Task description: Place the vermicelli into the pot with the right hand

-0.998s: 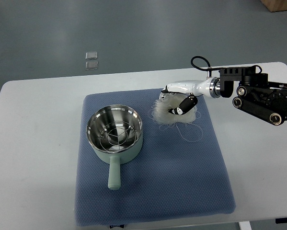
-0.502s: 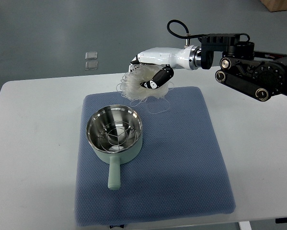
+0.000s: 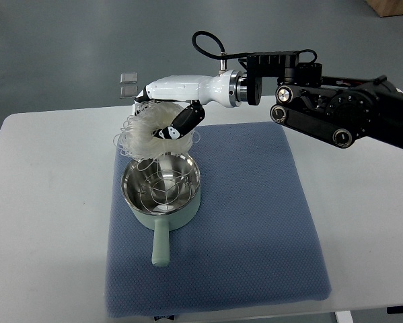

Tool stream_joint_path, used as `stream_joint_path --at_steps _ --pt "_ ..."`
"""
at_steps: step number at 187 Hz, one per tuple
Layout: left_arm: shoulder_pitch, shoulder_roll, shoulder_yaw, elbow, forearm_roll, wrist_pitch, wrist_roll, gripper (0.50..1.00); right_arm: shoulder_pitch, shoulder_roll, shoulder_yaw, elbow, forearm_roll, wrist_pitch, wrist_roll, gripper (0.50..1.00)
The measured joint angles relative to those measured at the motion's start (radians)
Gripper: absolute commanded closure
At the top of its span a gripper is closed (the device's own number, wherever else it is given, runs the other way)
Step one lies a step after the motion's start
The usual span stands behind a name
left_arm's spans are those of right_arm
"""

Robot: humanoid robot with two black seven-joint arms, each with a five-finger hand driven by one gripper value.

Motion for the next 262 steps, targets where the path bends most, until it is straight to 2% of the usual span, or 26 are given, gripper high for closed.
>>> stream_joint_path --at_steps 49,50,51,52,53,54,55,56,57,58,59,60,61,62,66,71,83,128,165,189,238,262 --pt "0.0 0.0 0.0 0.0 0.0 0.0 0.0 0.5 -0.067 0.014 -0.007 -0.004 -0.001 0.003 -0.006 1.0" --pt "0.0 0.0 0.0 0.0 0.0 0.0 0.0 0.5 -0.068 0.014 -0.007 -0.004 -0.001 0.003 -0.007 0.949" --pt "0.0 0.0 0.0 0.0 0.0 0.0 0.0 0.5 -0.069 0.014 -0.007 -0.004 -0.001 0.003 -0.007 0.948" --pt "0.0 0.0 0.0 0.0 0.0 0.0 0.0 0.5 -0.07 0.014 -0.007 -0.004 -0.001 0.004 -0.007 0.894" --pt "0.0 0.0 0.0 0.0 0.0 0.0 0.0 0.5 -0.071 0.014 -0.007 -0.004 -0.001 0.004 -0.007 0.893" --pt "0.0 0.0 0.0 0.0 0.0 0.0 0.0 0.5 -0.072 0.014 -0.007 -0.004 -0.001 0.004 -0.007 0.837" --pt "0.0 0.0 0.0 0.0 0.0 0.0 0.0 0.5 -0.073 0.014 -0.007 -0.004 -0.001 0.004 -0.007 0.836" --pt "0.0 0.0 0.0 0.001 0.0 0.0 0.0 0.5 -0.074 0.014 -0.007 -0.004 -0.001 0.004 -0.007 0.779" --pt "0.0 0.0 0.0 0.001 0.0 0.0 0.0 0.5 -0.075 0.014 -0.007 -0.004 -0.001 0.005 -0.007 0.779" --pt "0.0 0.0 0.0 0.001 0.0 0.0 0.0 0.5 -0.076 0.014 -0.007 -0.004 -0.001 0.005 -0.007 0.734" --pt "0.0 0.0 0.0 0.001 0.0 0.0 0.0 0.5 -0.077 0.014 -0.007 -0.004 0.0 0.005 -0.007 0.734" --pt "0.0 0.0 0.0 0.001 0.0 0.0 0.0 0.5 -0.078 0.014 -0.007 -0.005 0.0 0.005 -0.007 0.693" --pt "0.0 0.0 0.0 0.001 0.0 0.0 0.0 0.5 -0.079 0.014 -0.007 -0.005 0.0 0.005 -0.007 0.693" --pt "0.0 0.0 0.0 0.001 0.0 0.0 0.0 0.5 -0.08 0.014 -0.007 -0.005 0.0 0.005 -0.007 0.667" --pt "0.0 0.0 0.0 0.001 0.0 0.0 0.0 0.5 -0.084 0.014 -0.007 -0.005 0.001 0.005 -0.008 0.63" --pt "0.0 0.0 0.0 0.001 0.0 0.0 0.0 0.5 -0.089 0.014 -0.007 -0.005 0.002 0.005 -0.008 0.607" --pt "0.0 0.0 0.0 0.001 0.0 0.0 0.0 0.5 -0.097 0.013 -0.007 -0.005 0.003 0.01 -0.008 0.585" --pt "0.0 0.0 0.0 0.001 0.0 0.0 0.0 0.5 -0.103 0.004 0.004 -0.01 0.024 0.096 -0.009 0.585" --pt "0.0 0.0 0.0 0.0 0.0 0.0 0.0 0.5 -0.08 -0.012 0.008 -0.011 0.143 0.122 -0.029 0.585" --pt "0.0 0.0 0.0 0.0 0.0 0.0 0.0 0.5 -0.078 -0.03 0.03 -0.019 0.233 0.131 -0.081 0.585" --pt "0.0 0.0 0.0 0.0 0.0 0.0 0.0 0.5 -0.17 -0.067 0.189 -0.043 0.495 0.206 -0.246 0.585" --pt "0.0 0.0 0.0 0.0 0.0 0.0 0.0 0.5 -0.231 -0.079 0.251 -0.047 0.563 0.21 -0.286 0.585"
